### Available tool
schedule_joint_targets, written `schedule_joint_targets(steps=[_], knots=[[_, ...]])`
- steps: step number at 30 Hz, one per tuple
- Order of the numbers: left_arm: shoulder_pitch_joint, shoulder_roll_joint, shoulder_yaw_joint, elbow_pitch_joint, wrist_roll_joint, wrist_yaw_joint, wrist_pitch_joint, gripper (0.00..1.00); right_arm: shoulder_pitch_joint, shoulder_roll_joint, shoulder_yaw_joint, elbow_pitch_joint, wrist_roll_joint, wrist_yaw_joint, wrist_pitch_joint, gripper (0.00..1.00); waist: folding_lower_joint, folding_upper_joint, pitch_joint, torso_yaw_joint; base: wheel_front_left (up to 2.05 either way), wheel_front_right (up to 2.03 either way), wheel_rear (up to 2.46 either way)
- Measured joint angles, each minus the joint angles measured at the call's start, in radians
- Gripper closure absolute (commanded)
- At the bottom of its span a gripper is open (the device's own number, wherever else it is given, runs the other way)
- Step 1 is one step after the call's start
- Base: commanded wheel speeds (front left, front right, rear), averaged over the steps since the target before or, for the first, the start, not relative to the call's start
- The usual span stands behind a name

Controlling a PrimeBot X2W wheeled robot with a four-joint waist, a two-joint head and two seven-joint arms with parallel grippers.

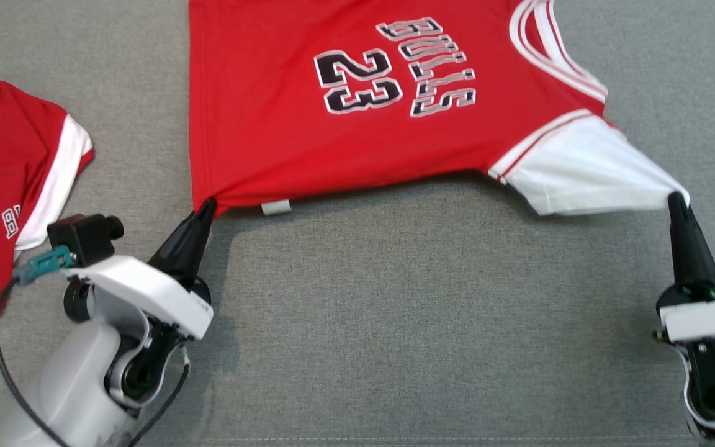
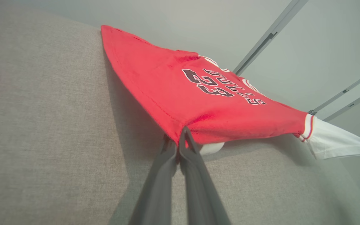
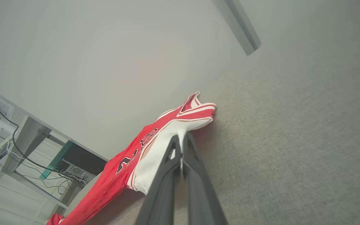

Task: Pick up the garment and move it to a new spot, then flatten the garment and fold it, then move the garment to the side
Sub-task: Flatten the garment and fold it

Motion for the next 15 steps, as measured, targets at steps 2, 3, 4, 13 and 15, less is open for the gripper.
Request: schedule_joint_targets(steps=[2, 3, 4, 13, 15], knots=[[0.052, 0.027, 0.0, -0.075, 0.01, 0.034, 0.002, 1.0, 0.058, 0.003, -0.017, -0.053, -0.014, 0.0, 0.003, 1.0, 0.0, 0.0, -0.016, 0.002, 0.0, 0.0, 0.0], [0.082, 0.041, 0.0, -0.111, 0.018, 0.056, 0.001, 1.0, 0.088, 0.006, -0.027, -0.076, -0.02, 0.0, 0.011, 1.0, 0.0, 0.0, -0.024, 0.002, 0.0, 0.0, 0.0], [0.115, 0.054, 0.0, -0.147, 0.023, 0.076, 0.001, 1.0, 0.123, 0.012, -0.037, -0.098, -0.034, 0.0, 0.023, 1.0, 0.0, 0.0, -0.031, 0.002, 0.0, 0.0, 0.0], [0.373, 0.086, 0.004, -0.328, 0.008, 0.205, 0.0, 1.0, 0.424, 0.193, -0.129, -0.213, -0.161, 0.0, 0.144, 1.0, 0.0, 0.0, -0.093, 0.001, 0.0, 0.0, 0.0], [0.389, 0.091, 0.009, -0.34, 0.002, 0.22, 0.0, 1.0, 0.452, 0.218, -0.147, -0.23, -0.192, 0.0, 0.179, 1.0, 0.0, 0.0, -0.1, -0.003, 0.0, 0.0, 0.0]])
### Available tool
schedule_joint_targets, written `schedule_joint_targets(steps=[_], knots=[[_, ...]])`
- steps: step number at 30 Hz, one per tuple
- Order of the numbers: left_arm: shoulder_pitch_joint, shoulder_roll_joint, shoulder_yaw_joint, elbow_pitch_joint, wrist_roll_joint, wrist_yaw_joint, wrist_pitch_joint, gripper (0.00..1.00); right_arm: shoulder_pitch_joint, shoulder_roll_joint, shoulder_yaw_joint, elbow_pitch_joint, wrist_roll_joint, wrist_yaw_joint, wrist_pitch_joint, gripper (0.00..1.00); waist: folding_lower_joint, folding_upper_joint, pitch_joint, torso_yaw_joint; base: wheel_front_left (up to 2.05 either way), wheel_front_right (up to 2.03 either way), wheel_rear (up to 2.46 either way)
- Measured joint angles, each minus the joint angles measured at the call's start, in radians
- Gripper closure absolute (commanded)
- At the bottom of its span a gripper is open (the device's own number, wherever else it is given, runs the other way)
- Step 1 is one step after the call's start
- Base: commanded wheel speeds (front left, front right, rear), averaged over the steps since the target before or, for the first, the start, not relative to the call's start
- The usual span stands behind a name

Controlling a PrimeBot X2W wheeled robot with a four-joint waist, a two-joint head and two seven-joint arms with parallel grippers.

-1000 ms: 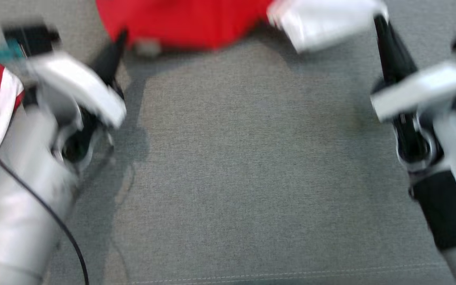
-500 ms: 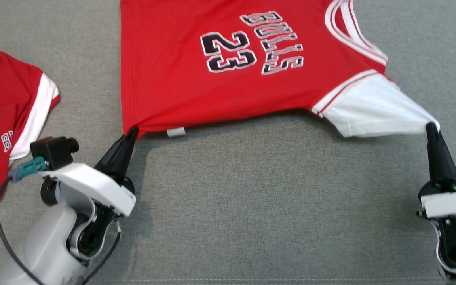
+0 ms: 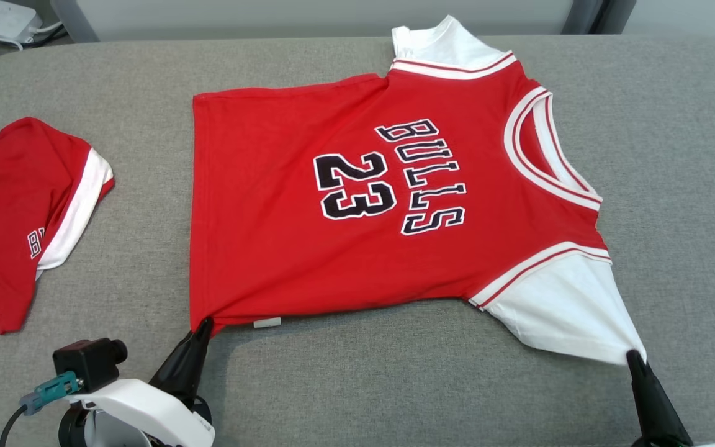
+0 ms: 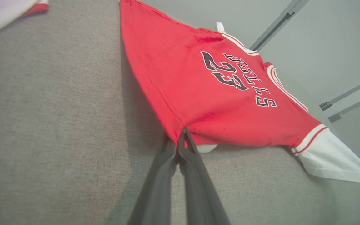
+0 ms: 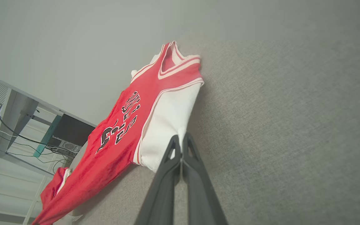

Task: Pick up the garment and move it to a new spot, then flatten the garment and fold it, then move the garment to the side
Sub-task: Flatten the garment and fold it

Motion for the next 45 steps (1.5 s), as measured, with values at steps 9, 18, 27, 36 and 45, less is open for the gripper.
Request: schedule_joint_targets(steps=[9, 18, 27, 36, 45], knots=[[0.082, 0.016, 0.01, -0.009, -0.024, 0.035, -0.001, 1.0, 0.094, 0.036, -0.055, -0.026, -0.068, 0.0, 0.095, 1.0, 0.0, 0.0, -0.023, -0.006, 0.0, 0.0, 0.0], [0.074, -0.035, 0.015, 0.08, -0.086, -0.02, -0.001, 0.0, 0.084, 0.037, -0.04, 0.014, -0.08, 0.0, 0.141, 0.0, 0.0, 0.0, -0.037, -0.004, 0.0, 0.0, 0.0], [0.073, -0.016, 0.059, 0.065, 0.024, 0.082, -0.121, 0.0, 0.042, 0.038, -0.127, -0.046, -0.246, 0.0, 0.085, 0.0, 0.0001, 0.0, -0.074, -0.004, 0.0, 0.0, 0.0], [0.004, 0.022, 0.065, -0.108, 0.333, 0.241, -0.169, 0.0, -0.14, -0.017, -0.085, -0.081, -0.606, 0.0, -0.094, 0.0, 0.0, 0.0, -0.113, 0.0, 0.0, 0.0, 0.0], [0.01, 0.021, 0.037, -0.083, 0.418, 0.263, -0.172, 0.0, -0.178, -0.059, 0.004, 0.069, -0.768, 0.0, -0.153, 0.0, 0.0, 0.0, -0.166, 0.015, 0.0, 0.0, 0.0]])
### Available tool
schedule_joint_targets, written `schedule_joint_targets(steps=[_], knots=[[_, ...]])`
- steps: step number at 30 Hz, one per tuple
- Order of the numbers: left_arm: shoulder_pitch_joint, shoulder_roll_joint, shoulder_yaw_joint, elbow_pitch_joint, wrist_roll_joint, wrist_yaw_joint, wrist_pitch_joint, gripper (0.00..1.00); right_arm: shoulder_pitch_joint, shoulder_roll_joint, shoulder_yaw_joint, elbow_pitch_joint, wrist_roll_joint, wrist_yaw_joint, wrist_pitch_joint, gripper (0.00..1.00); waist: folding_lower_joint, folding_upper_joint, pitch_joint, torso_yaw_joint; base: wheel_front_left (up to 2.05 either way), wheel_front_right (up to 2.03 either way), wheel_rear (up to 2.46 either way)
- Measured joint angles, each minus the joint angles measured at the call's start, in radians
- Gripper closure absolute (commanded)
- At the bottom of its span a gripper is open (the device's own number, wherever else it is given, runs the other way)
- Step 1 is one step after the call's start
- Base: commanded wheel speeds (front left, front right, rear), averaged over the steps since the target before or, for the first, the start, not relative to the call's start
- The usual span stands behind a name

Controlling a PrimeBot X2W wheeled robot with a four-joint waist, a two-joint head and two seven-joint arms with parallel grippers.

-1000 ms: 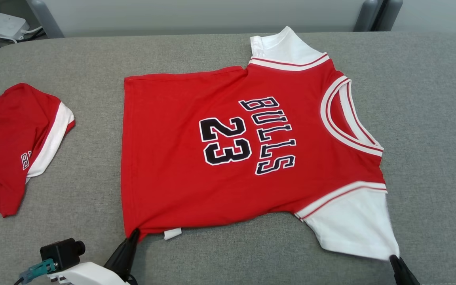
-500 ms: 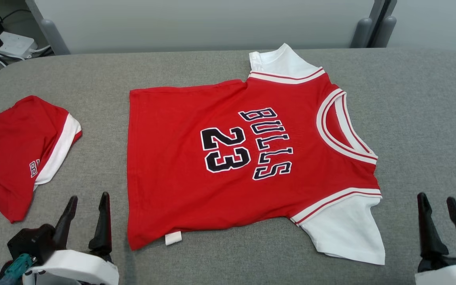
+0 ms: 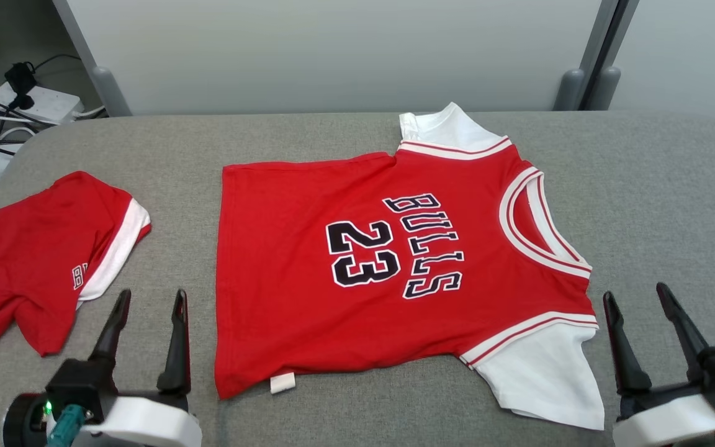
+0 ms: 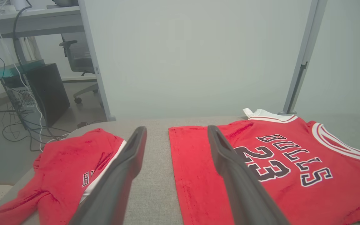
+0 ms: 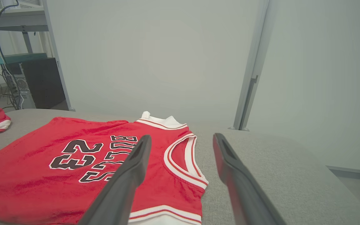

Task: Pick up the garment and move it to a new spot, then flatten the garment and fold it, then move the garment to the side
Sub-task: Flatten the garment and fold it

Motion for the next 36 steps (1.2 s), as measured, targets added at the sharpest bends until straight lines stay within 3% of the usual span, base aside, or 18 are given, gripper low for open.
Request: schedule_joint_targets(steps=[9, 17, 36], knots=[[0.096, -0.035, -0.029, 0.053, 0.0, 0.001, 0.0, 0.0, 0.107, 0.036, -0.032, 0.101, -0.032, 0.0, -0.017, 0.0, 0.0, 0.0, -0.055, 0.029, 0.0, 0.0, 0.0], [0.109, -0.063, -0.012, 0.056, 0.007, -0.014, 0.0, 0.0, 0.121, 0.062, -0.039, 0.101, -0.044, 0.0, -0.027, 0.0, 0.0, 0.0, -0.071, 0.032, 0.0, 0.0, 0.0], [0.11, -0.073, 0.009, 0.087, 0.006, -0.04, 0.0, 0.0, 0.119, 0.071, -0.026, 0.104, -0.014, 0.0, -0.03, 0.0, 0.0, 0.0, -0.06, 0.019, 0.0, 0.0, 0.0]])
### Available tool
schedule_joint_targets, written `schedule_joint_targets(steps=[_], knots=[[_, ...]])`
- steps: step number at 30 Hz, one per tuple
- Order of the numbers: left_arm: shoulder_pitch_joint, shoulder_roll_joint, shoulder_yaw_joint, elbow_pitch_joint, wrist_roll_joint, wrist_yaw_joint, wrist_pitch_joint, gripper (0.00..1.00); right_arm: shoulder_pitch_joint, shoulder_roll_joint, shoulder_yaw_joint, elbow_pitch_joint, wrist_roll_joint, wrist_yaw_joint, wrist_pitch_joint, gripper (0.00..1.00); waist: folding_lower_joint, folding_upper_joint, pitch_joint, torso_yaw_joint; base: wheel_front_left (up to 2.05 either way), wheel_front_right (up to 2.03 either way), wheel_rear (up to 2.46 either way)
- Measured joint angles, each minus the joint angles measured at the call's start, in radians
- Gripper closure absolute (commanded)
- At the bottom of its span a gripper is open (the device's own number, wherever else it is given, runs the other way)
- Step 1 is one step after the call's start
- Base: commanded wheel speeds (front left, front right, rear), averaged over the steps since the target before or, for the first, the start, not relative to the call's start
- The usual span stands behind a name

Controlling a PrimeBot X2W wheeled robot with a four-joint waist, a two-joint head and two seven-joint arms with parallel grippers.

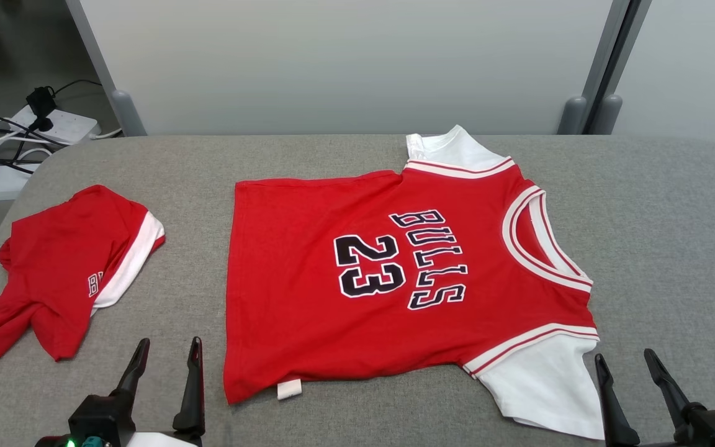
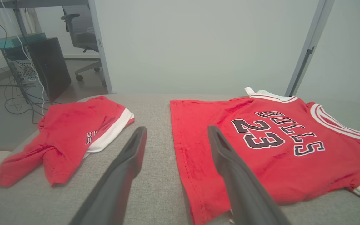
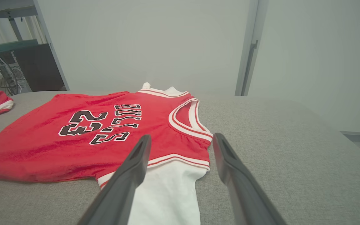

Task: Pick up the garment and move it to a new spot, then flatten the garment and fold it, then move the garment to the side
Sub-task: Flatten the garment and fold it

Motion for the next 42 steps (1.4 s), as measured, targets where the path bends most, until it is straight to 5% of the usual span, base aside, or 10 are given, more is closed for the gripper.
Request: schedule_joint_targets(steps=[18, 34, 35, 36, 37, 38, 39, 42], knots=[[-0.007, -0.057, -0.07, 0.207, -0.08, -0.145, 0.057, 0.0, 0.02, 0.016, -0.002, 0.135, 0.059, 0.0, -0.004, 0.0, 0.0, 0.0, 0.113, -0.036, 0.0, 0.0, 0.0], [-0.099, -0.089, -0.053, 0.301, -0.08, -0.208, 0.013, 0.0, -0.095, 0.019, 0.048, 0.227, 0.081, 0.001, -0.004, 0.0, 0.0, 0.0, 0.2, -0.059, 0.0, 0.0, 0.0], [-0.104, -0.09, -0.053, 0.306, -0.08, -0.214, 0.013, 0.04, -0.098, 0.019, 0.052, 0.229, 0.081, 0.001, -0.004, 0.0, 0.0, 0.0, 0.205, -0.058, 0.0, 0.0, 0.0], [-0.108, -0.091, -0.053, 0.311, -0.08, -0.217, 0.013, 0.4, -0.103, 0.019, 0.054, 0.235, 0.081, 0.001, -0.004, 0.0, 0.0, 0.0, 0.209, -0.058, 0.0, 0.0, 0.0], [-0.11, -0.092, -0.053, 0.316, -0.08, -0.221, 0.013, 0.65, -0.107, 0.019, 0.053, 0.246, 0.085, 0.001, -0.004, 0.12, 0.0, 0.0, 0.212, -0.057, 0.0, 0.0, 0.0], [-0.111, -0.093, -0.053, 0.317, -0.08, -0.226, 0.013, 1.0, -0.109, 0.019, 0.054, 0.254, 0.089, 0.001, -0.004, 0.57, 0.0, 0.0, 0.214, -0.056, 0.0, 0.0, 0.0], [-0.111, -0.095, -0.054, 0.319, -0.08, -0.226, 0.013, 1.0, -0.109, 0.019, 0.054, 0.26, 0.092, 0.001, -0.004, 1.0, 0.0, 0.0, 0.216, -0.056, 0.0, 0.0, 0.0], [-0.112, -0.109, -0.06, 0.326, -0.083, -0.235, 0.013, 1.0, -0.11, 0.018, 0.056, 0.273, 0.114, 0.001, -0.004, 1.0, 0.0, 0.0, 0.222, -0.052, 0.0, 0.0, 0.0]])
